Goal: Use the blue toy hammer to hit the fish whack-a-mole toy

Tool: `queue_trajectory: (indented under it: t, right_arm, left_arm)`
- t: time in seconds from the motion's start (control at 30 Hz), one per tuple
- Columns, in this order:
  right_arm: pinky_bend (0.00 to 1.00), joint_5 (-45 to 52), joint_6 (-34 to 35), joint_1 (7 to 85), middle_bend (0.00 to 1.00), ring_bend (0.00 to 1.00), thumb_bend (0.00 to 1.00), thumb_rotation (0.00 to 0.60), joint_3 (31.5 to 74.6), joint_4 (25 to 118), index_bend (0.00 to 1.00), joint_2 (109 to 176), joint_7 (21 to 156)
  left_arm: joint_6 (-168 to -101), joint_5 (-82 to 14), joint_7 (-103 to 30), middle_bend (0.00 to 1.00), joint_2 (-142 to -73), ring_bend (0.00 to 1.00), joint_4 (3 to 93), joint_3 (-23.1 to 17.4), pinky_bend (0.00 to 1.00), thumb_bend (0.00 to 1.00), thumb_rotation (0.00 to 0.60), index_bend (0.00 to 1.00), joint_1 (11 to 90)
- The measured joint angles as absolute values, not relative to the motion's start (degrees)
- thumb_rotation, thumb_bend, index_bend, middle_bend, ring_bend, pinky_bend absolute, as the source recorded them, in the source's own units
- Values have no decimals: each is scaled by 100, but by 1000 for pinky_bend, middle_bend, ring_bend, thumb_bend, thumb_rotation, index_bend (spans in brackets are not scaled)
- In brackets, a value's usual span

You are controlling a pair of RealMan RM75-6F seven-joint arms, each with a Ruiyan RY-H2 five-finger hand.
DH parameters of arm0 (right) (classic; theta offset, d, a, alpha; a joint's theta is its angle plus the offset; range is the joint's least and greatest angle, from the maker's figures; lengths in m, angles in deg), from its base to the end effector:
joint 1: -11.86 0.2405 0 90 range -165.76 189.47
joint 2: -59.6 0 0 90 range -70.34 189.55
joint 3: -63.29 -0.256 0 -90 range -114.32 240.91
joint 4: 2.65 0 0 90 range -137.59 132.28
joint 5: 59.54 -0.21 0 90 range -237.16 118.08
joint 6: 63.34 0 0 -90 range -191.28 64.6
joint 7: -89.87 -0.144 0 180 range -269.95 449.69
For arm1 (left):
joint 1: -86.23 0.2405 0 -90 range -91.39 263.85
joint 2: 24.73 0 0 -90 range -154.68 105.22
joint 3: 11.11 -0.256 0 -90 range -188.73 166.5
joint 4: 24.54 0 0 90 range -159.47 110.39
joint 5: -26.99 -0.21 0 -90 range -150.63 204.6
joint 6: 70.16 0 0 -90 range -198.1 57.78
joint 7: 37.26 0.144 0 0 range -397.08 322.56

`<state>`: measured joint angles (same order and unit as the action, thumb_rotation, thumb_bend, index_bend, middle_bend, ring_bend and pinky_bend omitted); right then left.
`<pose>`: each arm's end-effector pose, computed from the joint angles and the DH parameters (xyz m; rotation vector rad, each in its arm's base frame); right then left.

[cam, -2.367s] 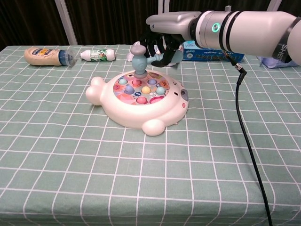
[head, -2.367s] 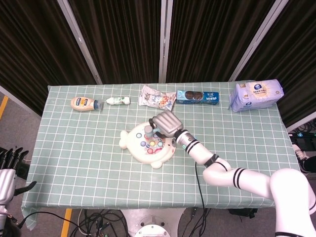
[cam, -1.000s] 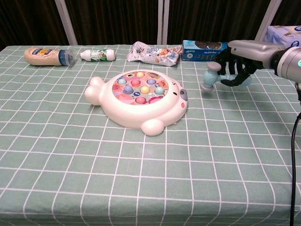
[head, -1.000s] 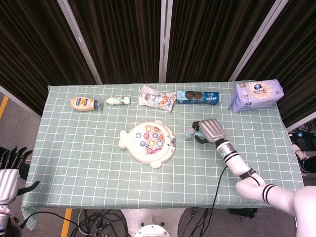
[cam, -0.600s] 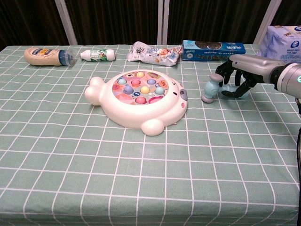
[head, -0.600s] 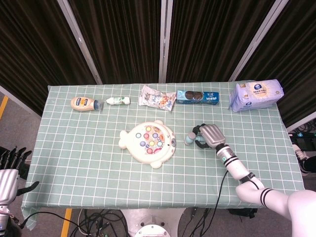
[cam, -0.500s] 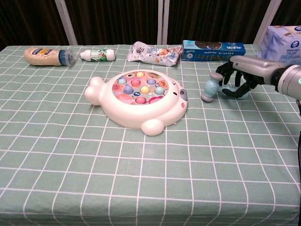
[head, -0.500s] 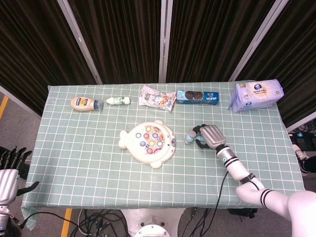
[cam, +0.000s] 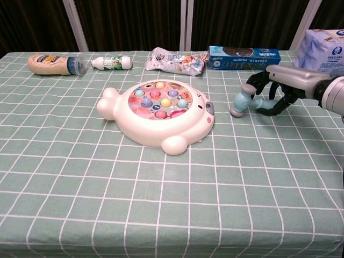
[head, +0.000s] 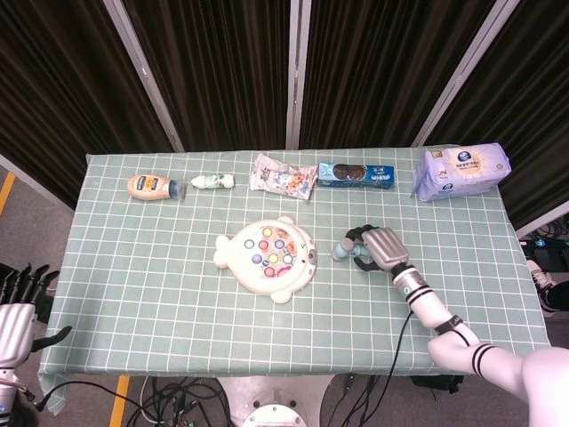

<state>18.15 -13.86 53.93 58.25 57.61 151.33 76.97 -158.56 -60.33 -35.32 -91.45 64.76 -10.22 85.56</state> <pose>-0.2251 -0.3765 -0.0139 1.8450 -1.1021 0.9249 -0.3257 0.1509 0.1509 -1.3631 -0.8890 -0.8456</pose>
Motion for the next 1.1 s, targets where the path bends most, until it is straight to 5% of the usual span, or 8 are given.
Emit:
queue_trajectory:
  t: [0.5, 1.1]
  right_arm:
    - [209, 1809, -949, 5102, 245, 130, 192, 600, 5754, 6349, 198, 14666, 8117]
    - [155, 2024, 2363, 2533, 189, 87, 237, 600, 6193, 9467, 125, 12333, 9304]
  left_arm:
    - [-15874, -6051, -3554, 88, -9135, 0, 6457, -968, 0, 0, 600, 149, 8503]
    - [-15770, -5945, -3517, 88, -9259, 0, 6340, -840, 0, 0, 600, 149, 8356]
